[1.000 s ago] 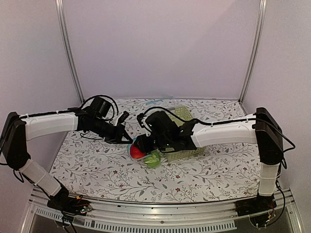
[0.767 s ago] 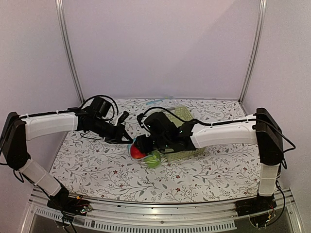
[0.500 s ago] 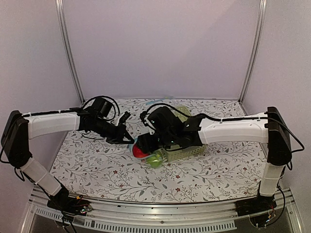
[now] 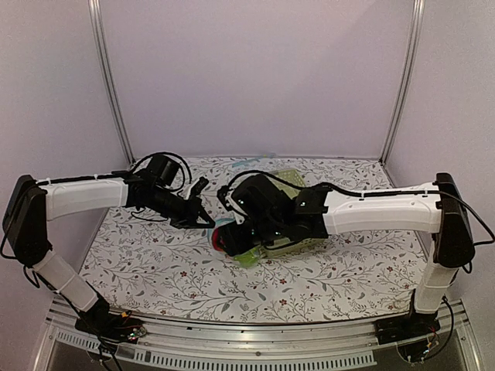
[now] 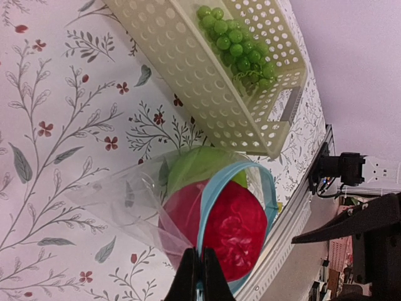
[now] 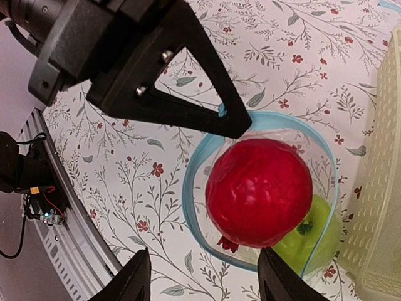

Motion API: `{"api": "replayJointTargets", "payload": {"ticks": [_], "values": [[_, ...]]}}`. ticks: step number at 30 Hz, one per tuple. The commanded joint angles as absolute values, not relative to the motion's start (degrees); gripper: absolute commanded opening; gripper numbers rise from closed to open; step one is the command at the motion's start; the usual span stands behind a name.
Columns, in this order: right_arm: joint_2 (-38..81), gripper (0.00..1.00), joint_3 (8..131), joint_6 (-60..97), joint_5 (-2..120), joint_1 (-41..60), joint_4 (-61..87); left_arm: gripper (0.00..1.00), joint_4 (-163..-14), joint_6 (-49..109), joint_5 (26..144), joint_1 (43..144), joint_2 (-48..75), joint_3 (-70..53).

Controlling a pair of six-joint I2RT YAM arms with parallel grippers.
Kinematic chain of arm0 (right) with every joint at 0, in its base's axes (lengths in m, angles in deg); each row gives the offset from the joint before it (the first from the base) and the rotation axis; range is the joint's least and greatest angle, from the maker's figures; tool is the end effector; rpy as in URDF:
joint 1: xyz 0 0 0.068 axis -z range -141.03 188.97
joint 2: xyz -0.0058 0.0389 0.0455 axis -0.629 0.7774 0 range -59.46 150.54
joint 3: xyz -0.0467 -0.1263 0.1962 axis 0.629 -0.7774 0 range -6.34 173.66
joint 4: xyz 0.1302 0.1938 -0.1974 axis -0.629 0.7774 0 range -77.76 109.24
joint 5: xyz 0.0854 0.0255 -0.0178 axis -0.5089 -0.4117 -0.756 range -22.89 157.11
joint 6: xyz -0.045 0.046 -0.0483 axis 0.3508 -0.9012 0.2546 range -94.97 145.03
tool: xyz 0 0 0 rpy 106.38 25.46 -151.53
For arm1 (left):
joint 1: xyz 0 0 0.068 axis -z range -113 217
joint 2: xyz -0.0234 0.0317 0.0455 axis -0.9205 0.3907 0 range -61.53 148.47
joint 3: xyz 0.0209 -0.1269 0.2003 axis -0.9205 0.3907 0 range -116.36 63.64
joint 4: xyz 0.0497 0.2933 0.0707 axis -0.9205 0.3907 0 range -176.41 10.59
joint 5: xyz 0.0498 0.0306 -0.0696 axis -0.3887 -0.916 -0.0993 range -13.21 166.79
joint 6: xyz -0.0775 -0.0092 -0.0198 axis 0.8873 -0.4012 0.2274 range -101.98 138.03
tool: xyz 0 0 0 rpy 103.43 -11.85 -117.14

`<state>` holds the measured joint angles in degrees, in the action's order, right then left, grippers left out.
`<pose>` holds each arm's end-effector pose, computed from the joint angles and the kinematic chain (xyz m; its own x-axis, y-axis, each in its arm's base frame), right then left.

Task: Place the food in the zip-top bag and seal the zipper
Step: Adjust the fake fruit in the zipper food storage bag.

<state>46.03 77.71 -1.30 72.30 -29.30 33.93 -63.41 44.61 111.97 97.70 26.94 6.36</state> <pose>0.1831 0.4425 0.1843 -0.6263 -0.3786 -0.6815 -0.6950 0.6671 0.2682 0.2987 -0.2239 0.1353 -0.9401 0.1327 -0.3142 0.3203 0.6599 -0.6796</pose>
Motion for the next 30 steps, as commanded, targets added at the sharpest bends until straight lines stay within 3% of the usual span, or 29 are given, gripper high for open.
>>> {"api": "replayJointTargets", "payload": {"ticks": [1,13,24,30], "values": [[49.19,0.57,80.40,-2.85,73.37,-30.39,36.98,0.00,-63.61,44.62,112.45,97.09,27.07,4.90],[56.83,0.53,89.91,0.41,81.16,-30.44,42.84,0.00,-63.31,44.55,112.92,97.13,26.39,4.99],[55.39,0.52,91.72,1.54,82.24,-30.40,45.07,0.00,-63.07,44.34,112.73,97.06,26.27,4.94],[57.95,0.44,93.49,2.45,83.99,-30.45,46.01,0.00,-63.06,44.32,112.91,97.08,26.25,4.60]]}}
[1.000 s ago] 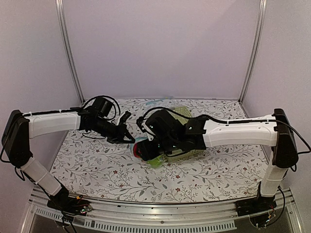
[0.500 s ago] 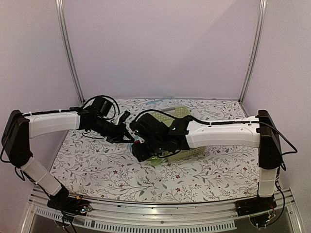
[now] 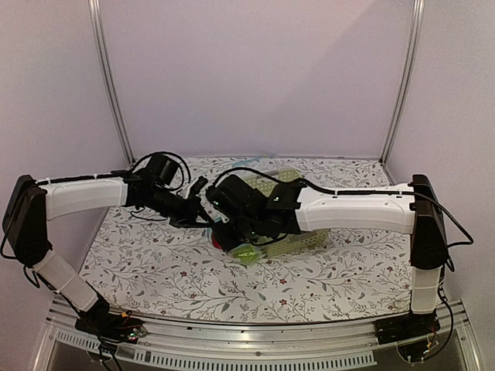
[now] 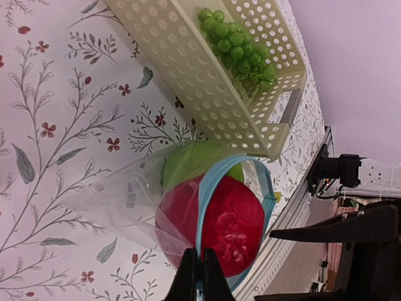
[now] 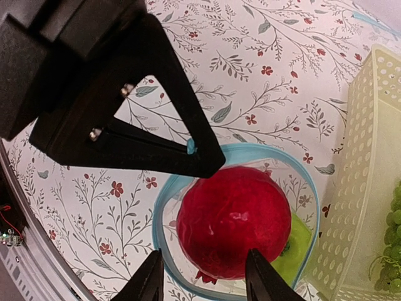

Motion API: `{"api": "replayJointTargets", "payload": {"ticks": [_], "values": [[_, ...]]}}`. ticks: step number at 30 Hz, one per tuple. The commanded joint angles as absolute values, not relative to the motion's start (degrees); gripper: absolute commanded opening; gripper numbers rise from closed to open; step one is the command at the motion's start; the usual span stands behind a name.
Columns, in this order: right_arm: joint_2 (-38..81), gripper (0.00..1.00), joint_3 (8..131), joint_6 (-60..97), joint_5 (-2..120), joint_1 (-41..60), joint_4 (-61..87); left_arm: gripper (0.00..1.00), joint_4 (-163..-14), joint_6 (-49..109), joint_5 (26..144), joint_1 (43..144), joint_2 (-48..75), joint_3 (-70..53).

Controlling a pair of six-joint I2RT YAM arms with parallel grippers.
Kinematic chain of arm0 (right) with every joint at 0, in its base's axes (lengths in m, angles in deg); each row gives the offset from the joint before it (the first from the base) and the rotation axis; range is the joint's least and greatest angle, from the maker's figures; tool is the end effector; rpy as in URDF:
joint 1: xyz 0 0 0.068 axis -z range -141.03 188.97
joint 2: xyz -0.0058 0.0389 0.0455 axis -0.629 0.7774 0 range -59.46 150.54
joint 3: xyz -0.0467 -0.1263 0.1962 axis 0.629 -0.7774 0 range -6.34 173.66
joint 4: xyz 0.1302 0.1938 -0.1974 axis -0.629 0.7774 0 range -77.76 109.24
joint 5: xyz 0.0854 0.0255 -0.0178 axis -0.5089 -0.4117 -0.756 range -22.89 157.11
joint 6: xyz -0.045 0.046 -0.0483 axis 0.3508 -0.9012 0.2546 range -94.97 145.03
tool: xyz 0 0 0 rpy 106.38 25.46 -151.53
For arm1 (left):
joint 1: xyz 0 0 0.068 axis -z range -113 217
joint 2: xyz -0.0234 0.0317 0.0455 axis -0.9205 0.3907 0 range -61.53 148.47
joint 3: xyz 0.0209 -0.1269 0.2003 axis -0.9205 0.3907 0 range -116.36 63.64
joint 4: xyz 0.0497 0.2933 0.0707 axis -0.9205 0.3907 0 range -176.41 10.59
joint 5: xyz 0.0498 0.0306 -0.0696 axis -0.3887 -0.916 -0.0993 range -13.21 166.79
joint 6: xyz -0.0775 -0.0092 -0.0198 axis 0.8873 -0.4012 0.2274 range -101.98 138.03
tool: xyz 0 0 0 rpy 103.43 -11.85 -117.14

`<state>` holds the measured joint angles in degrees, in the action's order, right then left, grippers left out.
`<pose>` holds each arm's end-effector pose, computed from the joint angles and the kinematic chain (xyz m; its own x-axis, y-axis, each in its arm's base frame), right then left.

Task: Place the food in the zip-top bag and seal the zipper
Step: Adjust the fake fruit in the zipper food storage bag.

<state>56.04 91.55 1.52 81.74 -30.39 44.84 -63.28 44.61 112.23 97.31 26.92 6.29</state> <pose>0.1943 0.4661 0.1795 -0.5868 -0.4631 -0.6642 -0.6700 0.7383 0.0772 0.3000 -0.2220 0.1359 -0.9414 0.1279 -0.3122 0.3158 0.6593 -0.6823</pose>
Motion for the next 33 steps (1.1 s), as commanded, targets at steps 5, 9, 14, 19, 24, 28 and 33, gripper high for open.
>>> {"api": "replayJointTargets", "payload": {"ticks": [5,9,14,19,24,28,33], "values": [[60.23,0.44,93.60,2.66,85.23,-30.38,46.45,0.00,-62.73,44.32,112.98,97.06,25.96,4.57],[62.73,0.43,94.31,2.62,86.43,-30.38,46.75,0.00,-62.76,44.39,113.33,97.07,25.67,4.66],[65.28,0.43,95.93,2.83,88.29,-30.14,47.52,0.00,-62.70,44.55,114.28,97.08,25.49,4.83],[67.01,0.43,96.82,3.18,88.60,-29.22,47.75,0.00,-62.70,44.59,114.59,97.06,25.41,4.85],[68.76,0.42,97.15,3.24,88.04,-29.13,47.61,0.00,-62.68,44.94,114.50,97.09,25.16,4.42],[70.22,0.41,97.20,2.75,88.34,-29.05,47.58,0.00,-62.65,45.03,114.22,97.06,24.80,4.05],[70.81,0.41,96.65,2.44,89.59,-28.81,46.60,0.00,-62.50,45.74,113.89,97.06,24.70,3.96]]}}
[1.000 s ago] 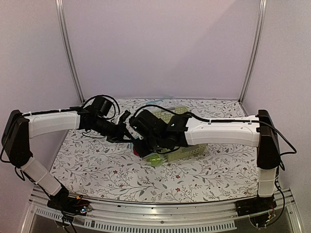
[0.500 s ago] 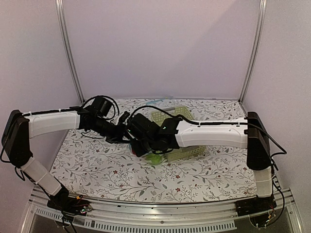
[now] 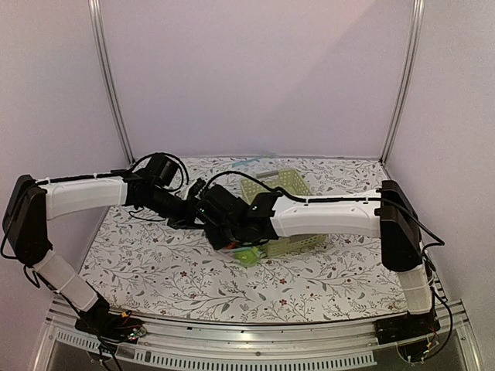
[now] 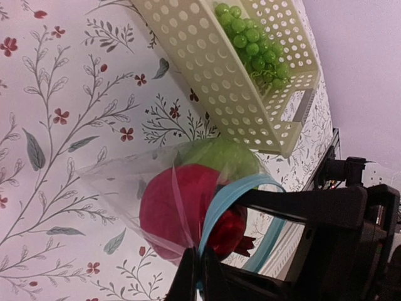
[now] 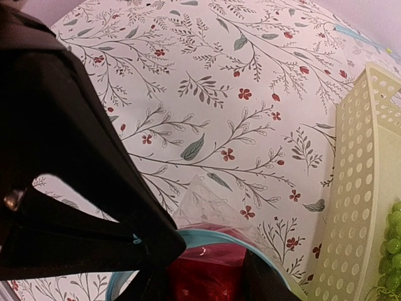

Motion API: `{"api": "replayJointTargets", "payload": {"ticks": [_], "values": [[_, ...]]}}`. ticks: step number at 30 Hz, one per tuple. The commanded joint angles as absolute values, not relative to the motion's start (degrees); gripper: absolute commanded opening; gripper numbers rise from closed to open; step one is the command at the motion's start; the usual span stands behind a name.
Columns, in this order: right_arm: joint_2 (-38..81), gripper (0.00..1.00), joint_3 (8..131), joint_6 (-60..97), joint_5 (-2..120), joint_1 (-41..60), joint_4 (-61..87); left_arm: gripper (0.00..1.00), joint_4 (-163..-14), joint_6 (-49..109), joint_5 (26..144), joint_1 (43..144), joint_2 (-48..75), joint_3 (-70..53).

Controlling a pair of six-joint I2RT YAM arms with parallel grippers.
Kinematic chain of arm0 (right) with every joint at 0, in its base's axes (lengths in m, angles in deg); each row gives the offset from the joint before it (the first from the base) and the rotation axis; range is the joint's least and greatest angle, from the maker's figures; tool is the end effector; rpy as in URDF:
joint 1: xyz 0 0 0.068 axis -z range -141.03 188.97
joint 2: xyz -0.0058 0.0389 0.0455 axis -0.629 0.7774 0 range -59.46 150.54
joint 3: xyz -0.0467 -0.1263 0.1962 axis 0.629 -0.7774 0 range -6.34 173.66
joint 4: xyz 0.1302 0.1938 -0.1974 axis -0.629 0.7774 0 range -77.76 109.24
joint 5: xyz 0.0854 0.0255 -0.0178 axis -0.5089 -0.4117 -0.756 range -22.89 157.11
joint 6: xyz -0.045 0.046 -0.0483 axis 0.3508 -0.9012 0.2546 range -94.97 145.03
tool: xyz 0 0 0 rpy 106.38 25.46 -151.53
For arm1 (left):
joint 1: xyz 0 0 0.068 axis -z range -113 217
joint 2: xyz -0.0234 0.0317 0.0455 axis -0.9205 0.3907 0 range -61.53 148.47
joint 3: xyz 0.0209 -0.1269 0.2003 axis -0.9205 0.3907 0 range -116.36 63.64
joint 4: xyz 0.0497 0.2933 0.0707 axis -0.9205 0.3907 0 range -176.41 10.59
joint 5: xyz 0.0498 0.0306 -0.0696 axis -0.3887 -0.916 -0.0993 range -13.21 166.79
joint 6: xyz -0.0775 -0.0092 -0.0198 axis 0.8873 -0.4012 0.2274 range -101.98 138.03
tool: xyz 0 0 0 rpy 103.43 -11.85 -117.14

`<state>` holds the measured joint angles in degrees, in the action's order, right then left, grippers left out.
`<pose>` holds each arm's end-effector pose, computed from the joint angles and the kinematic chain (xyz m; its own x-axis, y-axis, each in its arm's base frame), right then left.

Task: Place the food in the zip-top bag and seal the zipper
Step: Adjust the fake fruit in the zipper food storage bag.

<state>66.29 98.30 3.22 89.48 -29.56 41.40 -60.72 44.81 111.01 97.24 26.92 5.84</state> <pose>0.2205 0.4884 0.1429 -0.5480 -0.4547 -0.7021 -0.6118 0.7903 -0.0344 0.2986 -0.2192 0.1346 -0.9510 0.1229 -0.2839 0.2880 0.6865 -0.6676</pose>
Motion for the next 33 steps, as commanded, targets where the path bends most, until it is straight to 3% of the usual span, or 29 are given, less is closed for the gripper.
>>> {"api": "replayJointTargets", "payload": {"ticks": [1,8,15,20,33], "values": [[70.94,0.41,96.41,2.30,89.68,-28.70,46.21,0.00,-62.57,45.98,113.95,97.06,24.74,3.96],[69.24,0.50,94.20,1.43,87.85,-27.33,44.86,0.00,-62.57,46.64,113.28,96.78,25.05,4.51],[54.34,0.64,89.93,4.10,72.39,-27.34,38.89,0.00,-63.33,47.19,113.72,96.18,26.56,4.61],[48.17,0.70,88.90,4.08,70.52,-27.34,39.26,0.00,-63.38,47.23,113.62,96.18,27.12,4.40],[55.14,0.51,89.32,-0.83,71.93,-27.47,43.57,0.00,-62.77,47.19,113.79,96.19,26.10,4.85]]}}
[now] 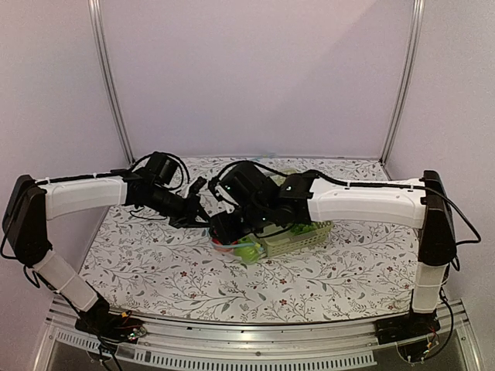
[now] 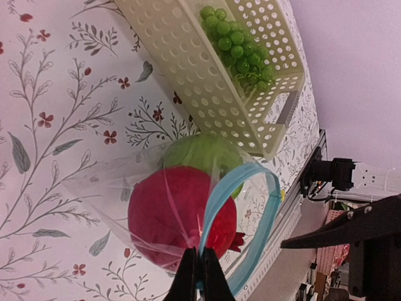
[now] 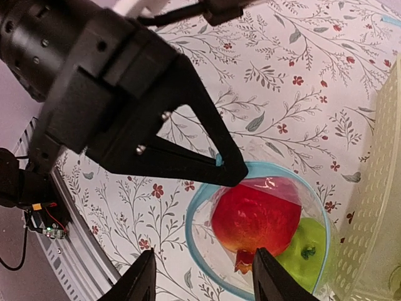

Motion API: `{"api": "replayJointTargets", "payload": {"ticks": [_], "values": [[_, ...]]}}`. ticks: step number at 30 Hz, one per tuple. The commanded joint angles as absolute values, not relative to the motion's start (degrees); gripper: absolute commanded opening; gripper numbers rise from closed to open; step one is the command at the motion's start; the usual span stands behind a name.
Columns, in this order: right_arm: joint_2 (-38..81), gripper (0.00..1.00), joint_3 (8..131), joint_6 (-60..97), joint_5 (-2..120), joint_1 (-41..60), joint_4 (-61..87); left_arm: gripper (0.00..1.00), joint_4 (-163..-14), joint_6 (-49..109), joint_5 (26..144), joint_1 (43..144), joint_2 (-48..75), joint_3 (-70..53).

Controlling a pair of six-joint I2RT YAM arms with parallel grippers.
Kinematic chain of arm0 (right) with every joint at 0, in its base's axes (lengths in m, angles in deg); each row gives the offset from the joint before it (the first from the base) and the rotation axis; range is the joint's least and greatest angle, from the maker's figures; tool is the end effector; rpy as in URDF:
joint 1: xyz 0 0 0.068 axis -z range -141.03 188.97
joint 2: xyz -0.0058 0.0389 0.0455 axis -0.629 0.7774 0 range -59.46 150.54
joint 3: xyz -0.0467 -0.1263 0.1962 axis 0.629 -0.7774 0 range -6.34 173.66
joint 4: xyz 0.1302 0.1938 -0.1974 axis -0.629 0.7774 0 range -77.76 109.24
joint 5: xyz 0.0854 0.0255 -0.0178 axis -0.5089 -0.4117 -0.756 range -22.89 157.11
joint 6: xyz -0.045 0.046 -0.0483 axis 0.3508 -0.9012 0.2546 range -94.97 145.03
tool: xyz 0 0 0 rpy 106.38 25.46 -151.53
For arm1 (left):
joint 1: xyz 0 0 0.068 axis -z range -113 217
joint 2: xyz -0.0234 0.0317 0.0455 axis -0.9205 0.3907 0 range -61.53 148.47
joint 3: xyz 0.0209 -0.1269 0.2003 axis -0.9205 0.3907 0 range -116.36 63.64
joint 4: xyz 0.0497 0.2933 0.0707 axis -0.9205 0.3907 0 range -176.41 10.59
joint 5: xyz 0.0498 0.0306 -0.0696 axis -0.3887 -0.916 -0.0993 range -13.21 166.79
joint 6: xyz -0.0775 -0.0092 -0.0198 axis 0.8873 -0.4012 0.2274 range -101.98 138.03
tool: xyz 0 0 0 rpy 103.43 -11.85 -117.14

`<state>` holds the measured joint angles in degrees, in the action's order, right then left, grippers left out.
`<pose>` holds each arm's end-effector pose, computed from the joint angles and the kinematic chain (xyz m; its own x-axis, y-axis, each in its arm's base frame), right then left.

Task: Place the food in the zip-top bag and seal the zipper
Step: Adjust the fake fruit in the zipper food storage bag.

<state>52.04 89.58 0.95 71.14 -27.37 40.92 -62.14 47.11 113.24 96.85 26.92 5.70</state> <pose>0.2064 0.4590 0.2048 -0.6202 -0.4016 -0.6738 -0.7015 0.6684 0.2474 0.3010 -0.2202 0.1386 -0.9583 0.0990 -0.2681 0.2651 0.6584 -0.7045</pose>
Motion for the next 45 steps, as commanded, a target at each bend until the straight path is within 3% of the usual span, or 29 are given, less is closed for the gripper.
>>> {"api": "replayJointTargets", "payload": {"ticks": [1,11,35,45], "values": [[56.03,0.50,89.91,-0.93,72.51,-27.42,43.86,0.00,-62.72,47.20,113.91,96.18,26.10,4.79],[60.70,0.44,93.69,-1.95,77.75,-27.35,47.10,0.00,-62.68,47.13,114.40,96.23,26.03,4.82],[71.01,0.42,99.40,-1.56,80.42,-26.28,47.46,0.00,-63.56,48.07,114.70,96.27,24.64,5.57],[62.45,0.50,97.43,1.14,76.64,-26.12,46.42,0.00,-64.41,48.90,114.03,94.71,25.02,7.14]]}}
